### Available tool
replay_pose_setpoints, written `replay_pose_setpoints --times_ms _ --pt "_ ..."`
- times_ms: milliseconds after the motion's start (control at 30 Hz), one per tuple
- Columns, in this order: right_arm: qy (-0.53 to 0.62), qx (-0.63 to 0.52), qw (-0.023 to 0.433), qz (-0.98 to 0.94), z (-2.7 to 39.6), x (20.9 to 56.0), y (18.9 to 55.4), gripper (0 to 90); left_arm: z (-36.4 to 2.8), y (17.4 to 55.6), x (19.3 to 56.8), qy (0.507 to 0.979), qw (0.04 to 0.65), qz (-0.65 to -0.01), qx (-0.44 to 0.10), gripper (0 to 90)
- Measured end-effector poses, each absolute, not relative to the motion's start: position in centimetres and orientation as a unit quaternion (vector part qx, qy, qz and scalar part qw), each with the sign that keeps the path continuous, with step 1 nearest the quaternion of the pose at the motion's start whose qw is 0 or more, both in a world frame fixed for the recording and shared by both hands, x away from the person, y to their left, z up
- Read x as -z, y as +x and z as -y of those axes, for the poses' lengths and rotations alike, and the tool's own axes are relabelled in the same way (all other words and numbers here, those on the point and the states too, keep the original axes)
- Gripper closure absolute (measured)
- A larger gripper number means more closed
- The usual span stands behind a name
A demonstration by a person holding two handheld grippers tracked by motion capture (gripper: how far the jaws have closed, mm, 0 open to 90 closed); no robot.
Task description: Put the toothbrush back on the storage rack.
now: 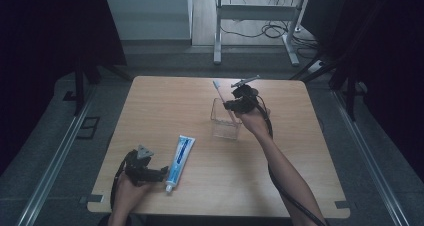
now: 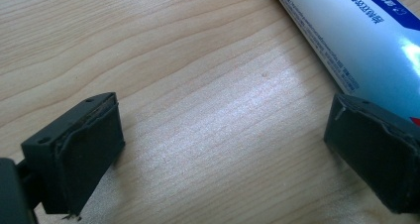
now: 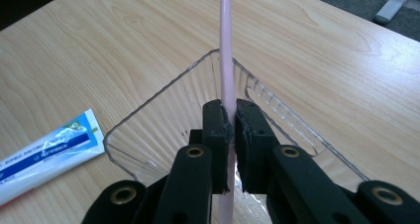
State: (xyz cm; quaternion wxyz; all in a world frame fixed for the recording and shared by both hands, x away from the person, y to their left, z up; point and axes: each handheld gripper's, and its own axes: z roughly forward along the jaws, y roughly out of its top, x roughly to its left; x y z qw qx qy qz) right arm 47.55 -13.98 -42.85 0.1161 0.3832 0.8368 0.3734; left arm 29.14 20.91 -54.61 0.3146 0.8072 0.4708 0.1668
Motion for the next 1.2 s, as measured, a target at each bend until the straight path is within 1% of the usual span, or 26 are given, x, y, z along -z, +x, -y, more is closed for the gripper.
replay_pose_setpoints --times_ms 567,1200 --pt "0.372 -0.343 0.115 -0.855 13.2 44.5 47.6 82.5 -20.9 29.1 54.6 0.806 0.316 -0.472 -0.168 1.7" --pt "0.37 -0.325 0.117 -0.862 12.9 45.2 47.8 81.2 -20.9 29.1 54.6 0.806 0.316 -0.472 -0.168 1.7"
